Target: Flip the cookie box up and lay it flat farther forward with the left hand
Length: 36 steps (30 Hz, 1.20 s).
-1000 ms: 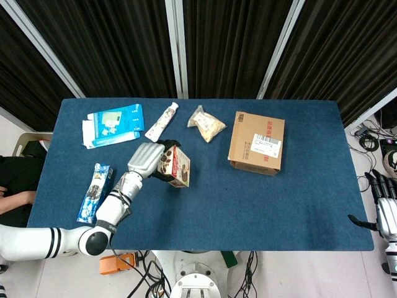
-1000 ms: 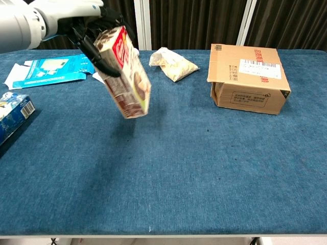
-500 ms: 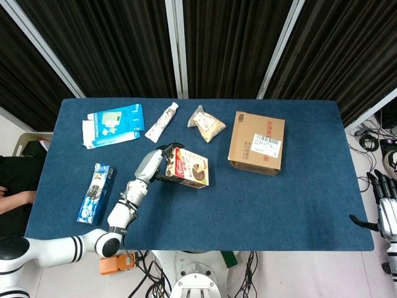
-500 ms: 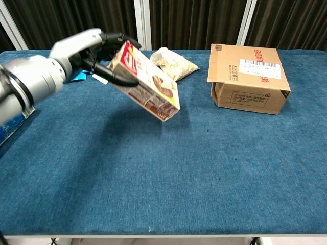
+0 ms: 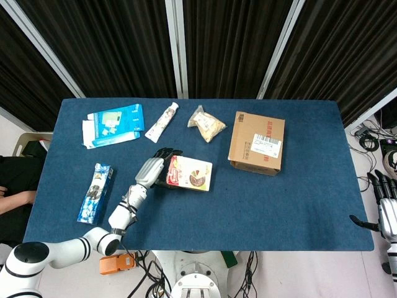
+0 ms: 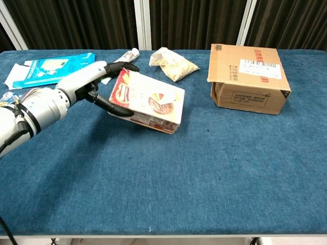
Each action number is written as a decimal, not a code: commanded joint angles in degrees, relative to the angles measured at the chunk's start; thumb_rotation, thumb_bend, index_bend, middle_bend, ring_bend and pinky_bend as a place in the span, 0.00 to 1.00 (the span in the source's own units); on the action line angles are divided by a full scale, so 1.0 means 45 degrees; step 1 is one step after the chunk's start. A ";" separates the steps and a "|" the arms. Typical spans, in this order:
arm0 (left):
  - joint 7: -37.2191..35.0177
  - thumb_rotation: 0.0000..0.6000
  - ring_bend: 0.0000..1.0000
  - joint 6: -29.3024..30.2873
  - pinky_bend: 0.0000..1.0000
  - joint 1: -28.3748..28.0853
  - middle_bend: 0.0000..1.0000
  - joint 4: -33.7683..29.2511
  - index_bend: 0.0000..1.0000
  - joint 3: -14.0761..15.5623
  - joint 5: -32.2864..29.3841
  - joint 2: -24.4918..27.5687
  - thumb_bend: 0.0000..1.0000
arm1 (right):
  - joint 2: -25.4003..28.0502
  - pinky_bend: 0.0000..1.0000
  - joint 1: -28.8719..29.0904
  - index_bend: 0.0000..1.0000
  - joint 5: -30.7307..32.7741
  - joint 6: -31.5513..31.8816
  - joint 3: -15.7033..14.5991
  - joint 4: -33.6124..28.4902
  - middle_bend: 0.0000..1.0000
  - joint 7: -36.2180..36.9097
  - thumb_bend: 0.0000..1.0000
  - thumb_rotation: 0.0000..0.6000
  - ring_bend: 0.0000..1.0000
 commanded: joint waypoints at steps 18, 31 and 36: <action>0.5562 1.00 0.00 0.1442 0.00 0.1605 0.00 -0.5636 0.00 -0.0322 -0.1520 0.4815 0.00 | 0.0197 0.00 -0.0025 0.00 -0.0102 -0.0048 -0.0044 0.0069 0.00 0.0485 0.10 1.00 0.00; 0.7223 1.00 0.00 0.4971 0.00 0.4637 0.00 -0.6685 0.00 0.0996 -0.0750 0.7426 0.00 | 0.0201 0.00 0.0293 0.00 -0.0716 -0.0227 -0.0105 0.0467 0.00 0.1751 0.10 1.00 0.00; 0.6937 1.00 0.00 0.5801 0.00 0.5815 0.00 -0.6855 0.00 0.1505 -0.0706 0.7868 0.00 | 0.0084 0.00 0.0226 0.00 -0.1029 0.0162 -0.0165 0.0524 0.00 0.1814 0.10 1.00 0.00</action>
